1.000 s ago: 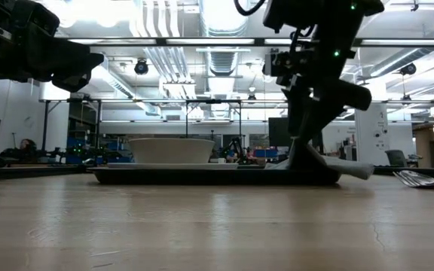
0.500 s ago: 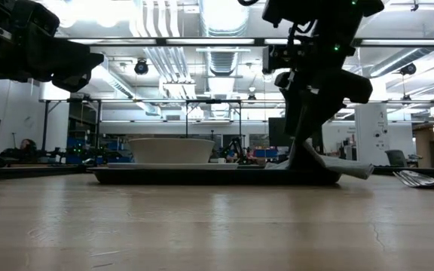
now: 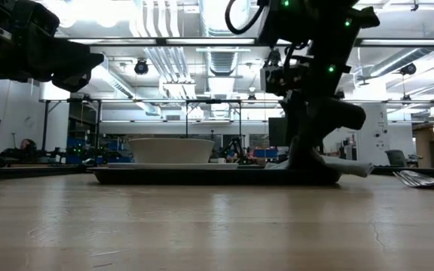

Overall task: Set up tray
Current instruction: Put the gray napkin on the right side of the white plate

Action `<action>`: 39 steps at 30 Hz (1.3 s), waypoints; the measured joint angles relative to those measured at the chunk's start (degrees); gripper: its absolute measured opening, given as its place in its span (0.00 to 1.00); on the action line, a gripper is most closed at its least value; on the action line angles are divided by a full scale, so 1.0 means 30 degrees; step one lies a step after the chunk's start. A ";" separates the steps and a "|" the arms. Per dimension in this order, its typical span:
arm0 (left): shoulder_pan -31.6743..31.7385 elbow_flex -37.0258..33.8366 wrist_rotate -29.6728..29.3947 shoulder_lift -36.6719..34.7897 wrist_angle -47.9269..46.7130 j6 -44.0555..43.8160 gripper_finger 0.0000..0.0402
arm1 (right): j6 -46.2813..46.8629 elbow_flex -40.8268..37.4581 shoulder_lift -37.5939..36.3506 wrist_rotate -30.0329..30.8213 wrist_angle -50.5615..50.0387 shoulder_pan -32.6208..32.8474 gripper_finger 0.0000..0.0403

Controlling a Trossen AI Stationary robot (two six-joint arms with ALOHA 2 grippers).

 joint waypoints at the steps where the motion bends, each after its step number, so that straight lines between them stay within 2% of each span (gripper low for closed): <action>1: 0.0000 0.0000 0.0000 0.0039 -0.0001 -0.0003 0.27 | 0.0010 0.0007 -0.0051 0.0197 -0.0103 0.0005 0.49; 8: 0.0007 0.0000 0.0000 0.0045 0.0000 0.0005 0.27 | 0.0565 0.0306 -0.0226 0.0362 -0.2013 -0.0107 0.25; 12: 0.0007 0.0007 0.0000 0.0045 0.0000 -0.0001 0.27 | 0.0317 0.0335 -0.0329 0.0369 -0.2067 -0.0205 0.09; 14: 0.0004 0.0003 0.0004 0.0045 0.0000 0.0000 0.27 | -0.0056 0.0371 -0.0438 0.0380 -0.2064 -0.0378 0.04; 20: 0.0007 0.0007 0.0000 0.0045 0.0000 -0.0003 0.27 | -0.1246 0.1366 -0.0481 0.1803 -0.2409 -0.1779 0.02; 32: 0.0003 0.0000 0.0000 0.0045 0.0000 -0.0001 0.27 | -0.4088 0.5290 -0.0503 0.1804 -0.2271 -0.6829 0.02; 39: 0.0006 0.0000 0.0000 0.0045 0.0000 -0.0001 0.27 | -0.4027 0.7677 -0.0503 0.1816 -0.2080 -0.8469 0.02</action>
